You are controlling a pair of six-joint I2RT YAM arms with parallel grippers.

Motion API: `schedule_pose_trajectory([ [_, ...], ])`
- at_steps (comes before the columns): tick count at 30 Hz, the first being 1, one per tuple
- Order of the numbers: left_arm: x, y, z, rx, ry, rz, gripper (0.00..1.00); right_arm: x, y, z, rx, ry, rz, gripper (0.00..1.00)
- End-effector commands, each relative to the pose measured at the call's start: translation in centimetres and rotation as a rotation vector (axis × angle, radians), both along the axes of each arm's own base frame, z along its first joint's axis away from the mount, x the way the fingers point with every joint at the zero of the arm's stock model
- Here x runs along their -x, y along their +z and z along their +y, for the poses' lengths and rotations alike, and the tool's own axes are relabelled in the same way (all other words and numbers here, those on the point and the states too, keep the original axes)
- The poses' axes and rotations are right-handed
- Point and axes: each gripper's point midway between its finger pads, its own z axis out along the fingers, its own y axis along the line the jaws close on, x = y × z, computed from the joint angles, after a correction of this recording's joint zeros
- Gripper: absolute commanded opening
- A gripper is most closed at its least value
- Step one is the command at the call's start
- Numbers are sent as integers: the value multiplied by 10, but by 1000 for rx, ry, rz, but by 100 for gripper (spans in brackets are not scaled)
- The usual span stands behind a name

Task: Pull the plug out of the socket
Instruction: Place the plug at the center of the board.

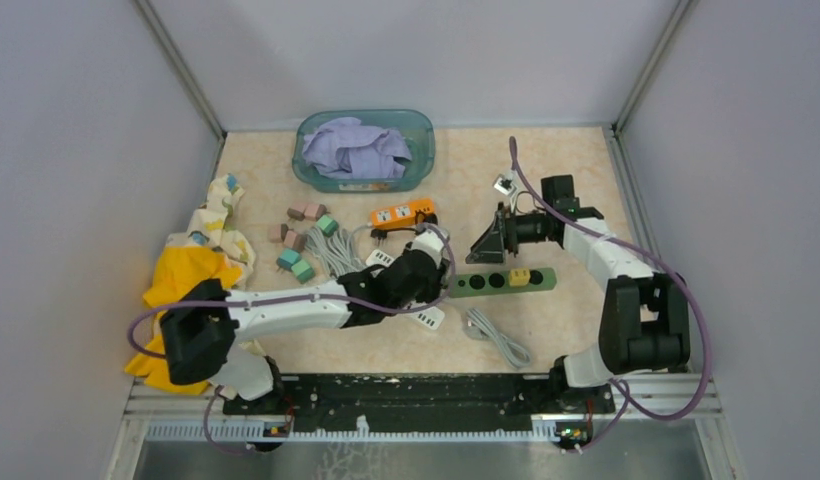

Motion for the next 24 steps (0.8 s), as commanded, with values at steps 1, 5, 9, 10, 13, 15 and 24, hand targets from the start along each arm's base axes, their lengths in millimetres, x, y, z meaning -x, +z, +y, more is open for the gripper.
schedule_pose_trajectory([
  [1,-3,15,32,126,10,-4,0,-12,16,-8,38,-22,-134,73],
  [5,-22,14,95,225,172,90,0,-15,14,-11,51,-31,-144,73],
  [9,-40,7,161,316,362,105,0,-17,12,-13,64,-41,-145,73],
  [10,-44,5,176,327,417,98,0,-18,11,-13,67,-44,-148,73],
  [13,-54,-9,216,339,548,113,0,-18,10,-14,69,-47,-145,73],
  [15,-61,-17,235,376,598,152,0,-19,8,-15,71,-48,-141,73],
  [24,-88,-43,281,438,797,235,3,-19,4,-16,76,-50,-133,73],
])
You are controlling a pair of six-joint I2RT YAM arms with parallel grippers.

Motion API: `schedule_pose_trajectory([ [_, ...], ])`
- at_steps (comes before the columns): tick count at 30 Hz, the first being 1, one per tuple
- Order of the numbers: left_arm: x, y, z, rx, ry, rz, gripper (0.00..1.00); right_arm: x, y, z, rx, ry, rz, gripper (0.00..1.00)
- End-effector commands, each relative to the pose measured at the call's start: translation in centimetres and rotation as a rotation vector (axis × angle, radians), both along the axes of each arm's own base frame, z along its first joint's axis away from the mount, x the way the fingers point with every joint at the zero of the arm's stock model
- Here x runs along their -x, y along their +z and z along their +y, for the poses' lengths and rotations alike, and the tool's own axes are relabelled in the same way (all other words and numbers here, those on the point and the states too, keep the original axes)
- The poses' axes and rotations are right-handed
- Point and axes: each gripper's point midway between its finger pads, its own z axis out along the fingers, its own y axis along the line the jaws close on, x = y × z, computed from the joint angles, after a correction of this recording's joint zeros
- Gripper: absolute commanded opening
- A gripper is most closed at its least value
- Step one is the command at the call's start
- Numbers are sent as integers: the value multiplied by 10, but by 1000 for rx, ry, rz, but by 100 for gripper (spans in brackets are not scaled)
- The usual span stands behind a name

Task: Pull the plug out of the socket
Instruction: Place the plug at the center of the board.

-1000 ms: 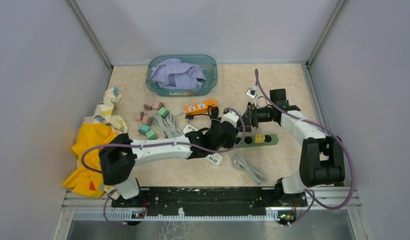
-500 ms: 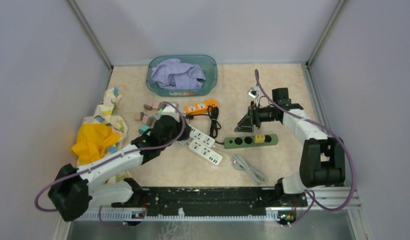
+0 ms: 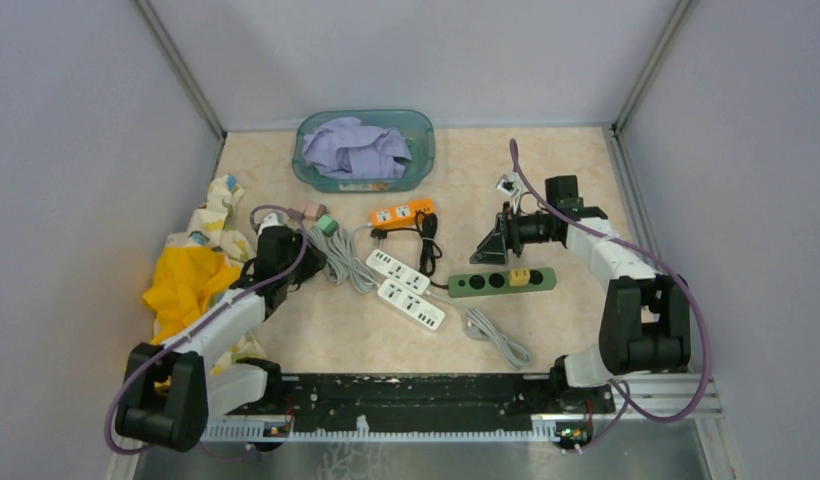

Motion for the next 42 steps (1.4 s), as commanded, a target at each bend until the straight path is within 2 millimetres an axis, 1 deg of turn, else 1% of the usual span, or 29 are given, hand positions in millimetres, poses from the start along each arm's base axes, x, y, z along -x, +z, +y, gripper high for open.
schedule_pose_trajectory([
  [1,-15,3,0,71,45,5,4,-9,15,-2,-9,3,-80,73],
  [4,-19,-2,9,58,113,44,12,-9,16,-1,-10,5,-79,73],
  [5,-20,-3,11,52,129,57,16,-9,16,-1,-10,5,-79,73],
  [8,-20,-5,15,49,162,85,41,-9,16,-2,-9,6,-81,73],
  [9,-20,-6,15,53,168,89,48,-9,17,-2,-10,7,-83,73],
  [11,-20,-6,16,55,177,89,57,-9,16,-2,-8,8,-82,73],
  [15,-20,-2,18,53,194,98,66,-9,17,-2,-4,9,-90,73],
  [19,-19,2,20,49,201,103,72,-9,17,-3,4,9,-95,73],
  [22,-17,9,18,61,190,95,74,-9,17,-4,19,10,-109,72],
  [25,-13,21,11,88,145,71,75,-10,19,-8,41,14,-147,72],
  [30,-4,42,-11,165,15,-1,75,-7,23,-15,85,52,-267,72],
  [32,3,50,-29,217,-97,-44,76,-2,22,-18,102,83,-316,72],
  [34,9,65,-47,267,-220,-115,78,2,19,-19,118,113,-369,73],
  [36,18,78,-66,317,-361,-193,81,6,17,-21,134,148,-425,75],
  [37,24,84,-75,345,-426,-228,84,9,15,-23,144,167,-450,77],
  [38,30,86,-82,368,-481,-250,85,13,14,-24,151,185,-470,81],
  [39,36,91,-90,392,-540,-281,87,15,13,-25,158,202,-501,92],
  [40,41,94,-96,415,-585,-300,89,18,13,-25,164,218,-527,98],
  [42,50,102,-106,458,-671,-346,92,24,11,-26,170,259,-588,99],
])
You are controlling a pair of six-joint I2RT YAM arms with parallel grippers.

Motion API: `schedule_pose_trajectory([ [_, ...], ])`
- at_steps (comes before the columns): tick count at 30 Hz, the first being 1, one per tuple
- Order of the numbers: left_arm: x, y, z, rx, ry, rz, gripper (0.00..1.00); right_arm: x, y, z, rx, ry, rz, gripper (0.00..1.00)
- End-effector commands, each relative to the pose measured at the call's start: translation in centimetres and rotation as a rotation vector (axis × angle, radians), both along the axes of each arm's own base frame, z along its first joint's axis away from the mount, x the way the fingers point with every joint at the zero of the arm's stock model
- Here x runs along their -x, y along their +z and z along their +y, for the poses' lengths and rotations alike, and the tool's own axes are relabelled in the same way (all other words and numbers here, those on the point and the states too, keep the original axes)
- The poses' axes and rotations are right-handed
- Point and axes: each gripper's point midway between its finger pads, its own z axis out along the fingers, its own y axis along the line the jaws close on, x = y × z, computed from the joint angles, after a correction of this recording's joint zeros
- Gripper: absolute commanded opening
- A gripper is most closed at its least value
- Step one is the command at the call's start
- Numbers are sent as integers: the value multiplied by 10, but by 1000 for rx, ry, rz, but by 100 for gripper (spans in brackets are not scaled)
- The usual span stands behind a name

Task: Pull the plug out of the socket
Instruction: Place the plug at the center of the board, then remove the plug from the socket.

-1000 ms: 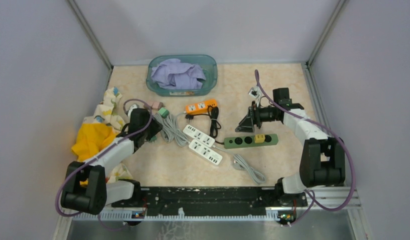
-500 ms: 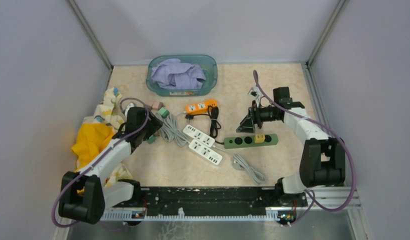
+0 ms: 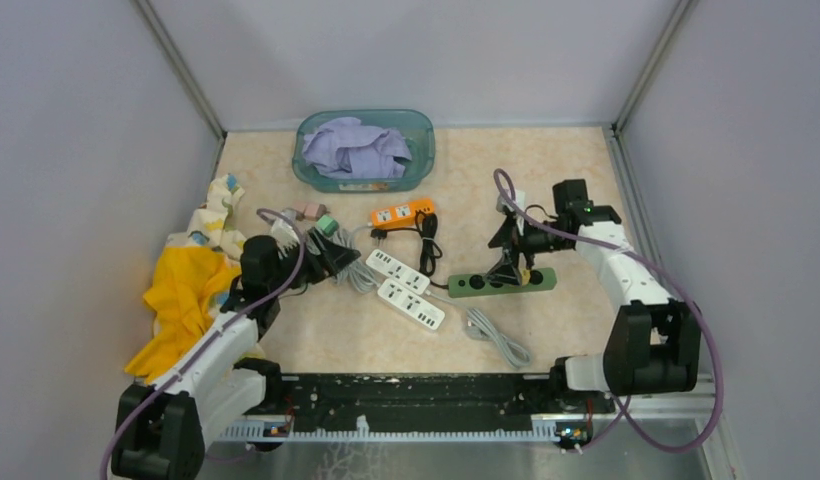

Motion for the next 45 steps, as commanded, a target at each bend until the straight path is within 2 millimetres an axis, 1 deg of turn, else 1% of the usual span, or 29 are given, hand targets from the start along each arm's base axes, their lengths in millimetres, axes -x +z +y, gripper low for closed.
schedule_pose_trajectory([
  [1,26,42,-39,136,-300,-226,93,11,9,-4,23,126,-228,99],
  [3,37,45,-53,164,-372,-257,94,15,7,-6,38,148,-256,99],
  [4,42,51,-60,175,-407,-293,95,15,7,-7,46,152,-257,99],
  [8,66,57,-95,172,-534,-377,98,12,11,-14,88,158,-268,99],
  [11,79,60,-117,145,-612,-443,100,11,10,-25,110,163,-295,99],
  [14,88,62,-131,123,-666,-487,100,12,5,-43,146,182,-359,99],
  [17,95,61,-139,104,-708,-532,100,11,-10,-65,252,219,-425,96],
  [19,98,60,-141,96,-720,-556,100,8,-25,-77,331,228,-425,95],
  [22,98,59,-143,91,-721,-584,100,7,-39,-85,381,262,-429,91],
  [25,96,56,-146,75,-727,-602,100,2,-44,-86,385,275,-439,88],
  [29,93,51,-150,54,-737,-614,100,-6,-48,-84,370,294,-463,85],
  [30,93,50,-151,51,-741,-615,99,-5,-48,-83,361,311,-465,83],
  [32,92,50,-152,46,-744,-622,99,-4,-52,-81,342,348,-461,77],
  [39,92,47,-160,15,-761,-685,98,-6,-65,-77,285,402,-374,49],
  [42,91,46,-167,-22,-777,-733,97,-7,-71,-76,296,404,-353,43],
  [45,90,42,-179,-68,-809,-771,95,-6,-75,-75,324,415,-353,42],
])
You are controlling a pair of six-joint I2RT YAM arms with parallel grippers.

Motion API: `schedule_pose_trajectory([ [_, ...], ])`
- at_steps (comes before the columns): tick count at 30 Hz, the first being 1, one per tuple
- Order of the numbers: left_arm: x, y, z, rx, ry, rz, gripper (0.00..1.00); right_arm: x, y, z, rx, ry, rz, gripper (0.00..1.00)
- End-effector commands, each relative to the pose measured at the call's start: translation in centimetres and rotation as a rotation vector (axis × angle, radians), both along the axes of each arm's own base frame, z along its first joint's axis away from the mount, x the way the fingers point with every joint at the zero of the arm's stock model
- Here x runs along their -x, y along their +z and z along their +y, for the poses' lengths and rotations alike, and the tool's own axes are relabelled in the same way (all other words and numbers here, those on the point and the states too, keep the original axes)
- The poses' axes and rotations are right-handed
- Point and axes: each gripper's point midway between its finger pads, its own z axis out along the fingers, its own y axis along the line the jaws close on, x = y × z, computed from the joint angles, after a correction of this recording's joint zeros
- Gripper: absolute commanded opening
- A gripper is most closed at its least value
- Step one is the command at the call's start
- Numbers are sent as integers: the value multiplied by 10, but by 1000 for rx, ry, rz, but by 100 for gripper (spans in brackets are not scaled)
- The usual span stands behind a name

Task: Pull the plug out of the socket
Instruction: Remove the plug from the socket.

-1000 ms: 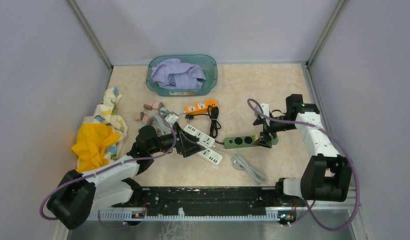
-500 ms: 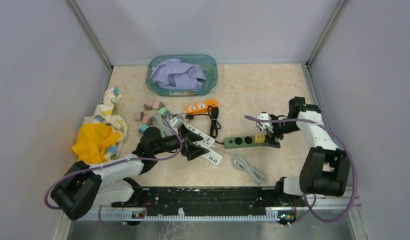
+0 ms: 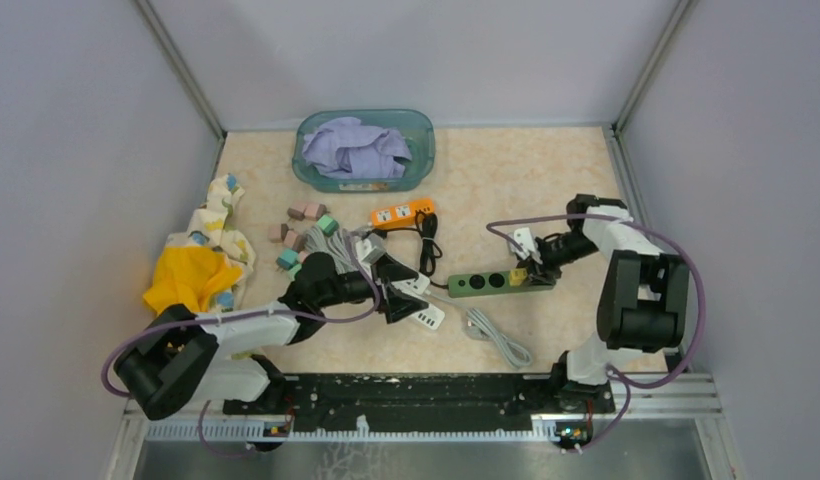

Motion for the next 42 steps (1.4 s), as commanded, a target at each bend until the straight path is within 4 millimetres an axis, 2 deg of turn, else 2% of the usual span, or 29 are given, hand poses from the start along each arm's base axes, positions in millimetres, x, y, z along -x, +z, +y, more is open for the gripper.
schedule_pose_trajectory([
  [1,-8,15,-20,-6,-28,-184,94,-4,8,8,2,30,-45,42],
  [4,-10,4,-35,-67,-62,-263,92,0,8,10,6,42,-55,37],
  [7,-16,-13,-52,-150,-101,-345,92,4,9,12,4,51,-70,24],
  [11,-29,-32,-81,-232,-148,-404,92,10,12,16,-7,71,-87,13],
  [16,-46,-54,-116,-280,-181,-432,91,13,16,20,-23,88,-96,6],
  [21,-59,-73,-140,-323,-214,-446,87,14,21,25,-61,105,-41,0],
  [29,-63,-108,-162,-389,-251,-411,79,15,17,25,-66,107,-10,0],
  [32,-67,-117,-167,-413,-246,-414,79,16,18,26,-69,106,-6,0],
  [37,-74,-135,-170,-472,-245,-401,72,16,18,26,-73,107,-6,0],
  [40,-74,-141,-168,-492,-249,-396,59,17,18,27,-78,105,-3,0],
  [42,-72,-144,-166,-501,-256,-386,44,16,19,28,-87,102,-2,0],
])
